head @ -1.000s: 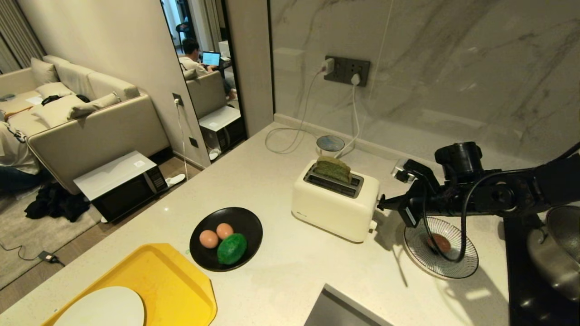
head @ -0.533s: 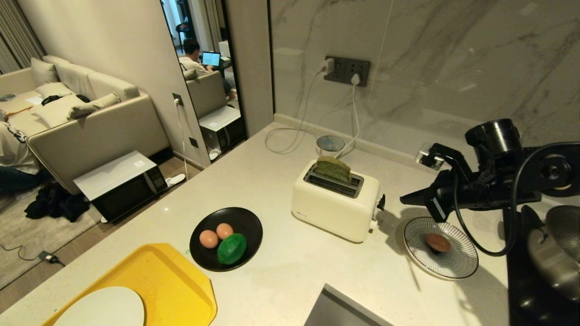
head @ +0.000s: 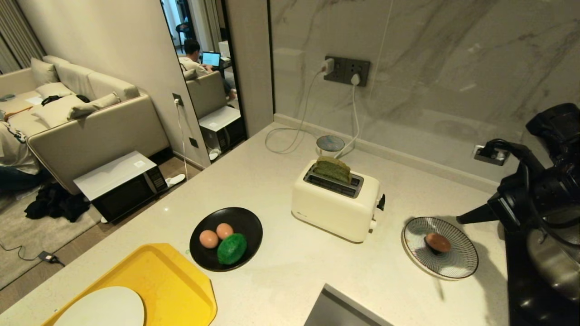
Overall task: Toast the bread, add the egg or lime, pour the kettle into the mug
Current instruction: Put the baked bread on a plate
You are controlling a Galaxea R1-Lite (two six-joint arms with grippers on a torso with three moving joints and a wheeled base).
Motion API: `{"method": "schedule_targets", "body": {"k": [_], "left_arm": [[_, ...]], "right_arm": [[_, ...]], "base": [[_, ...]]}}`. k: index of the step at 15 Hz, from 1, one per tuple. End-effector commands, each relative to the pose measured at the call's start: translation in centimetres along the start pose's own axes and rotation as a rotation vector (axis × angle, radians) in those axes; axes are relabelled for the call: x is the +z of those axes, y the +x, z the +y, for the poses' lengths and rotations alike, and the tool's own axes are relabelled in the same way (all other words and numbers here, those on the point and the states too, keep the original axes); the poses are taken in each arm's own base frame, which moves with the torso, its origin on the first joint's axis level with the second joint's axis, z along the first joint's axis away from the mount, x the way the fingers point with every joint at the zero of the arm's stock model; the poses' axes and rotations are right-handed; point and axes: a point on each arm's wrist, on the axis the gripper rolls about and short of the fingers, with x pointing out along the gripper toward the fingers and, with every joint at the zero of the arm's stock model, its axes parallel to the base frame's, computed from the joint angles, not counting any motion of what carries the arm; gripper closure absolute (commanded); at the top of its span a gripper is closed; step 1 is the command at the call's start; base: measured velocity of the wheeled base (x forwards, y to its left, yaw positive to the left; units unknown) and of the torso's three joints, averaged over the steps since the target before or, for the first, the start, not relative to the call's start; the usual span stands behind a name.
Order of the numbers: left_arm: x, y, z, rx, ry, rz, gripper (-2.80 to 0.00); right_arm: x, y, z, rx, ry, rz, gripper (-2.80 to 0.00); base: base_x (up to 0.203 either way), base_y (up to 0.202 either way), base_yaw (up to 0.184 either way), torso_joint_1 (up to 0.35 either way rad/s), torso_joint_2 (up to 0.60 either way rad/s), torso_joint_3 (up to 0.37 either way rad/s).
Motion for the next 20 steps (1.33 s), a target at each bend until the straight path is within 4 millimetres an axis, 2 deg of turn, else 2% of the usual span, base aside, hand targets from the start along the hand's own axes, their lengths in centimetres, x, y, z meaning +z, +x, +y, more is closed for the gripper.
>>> {"method": "schedule_targets", "body": {"k": [1, 8, 20], "left_arm": [[0.0, 0.0, 0.0, 0.001, -0.001, -0.001, 0.0], [0.0, 0.0, 0.0, 0.001, 0.0, -0.001, 0.0], [0.0, 0.0, 0.0, 0.001, -0.001, -0.001, 0.0]], "right_arm": [[-0.3, -1.2, 0.4, -0.009, 0.071, 0.049, 0.0], [-0.5, -3.8, 1.8, 0.044, 0.199, 0.33, 0.0], [-0.4, -3.7, 1.7, 0.041, 0.195, 0.355, 0.0]], "base": [[0.0, 0.0, 0.0, 0.0, 0.0, 0.0], [0.0, 0.0, 0.0, 0.0, 0.0, 0.0], [0.0, 0.0, 0.0, 0.0, 0.0, 0.0]]}}
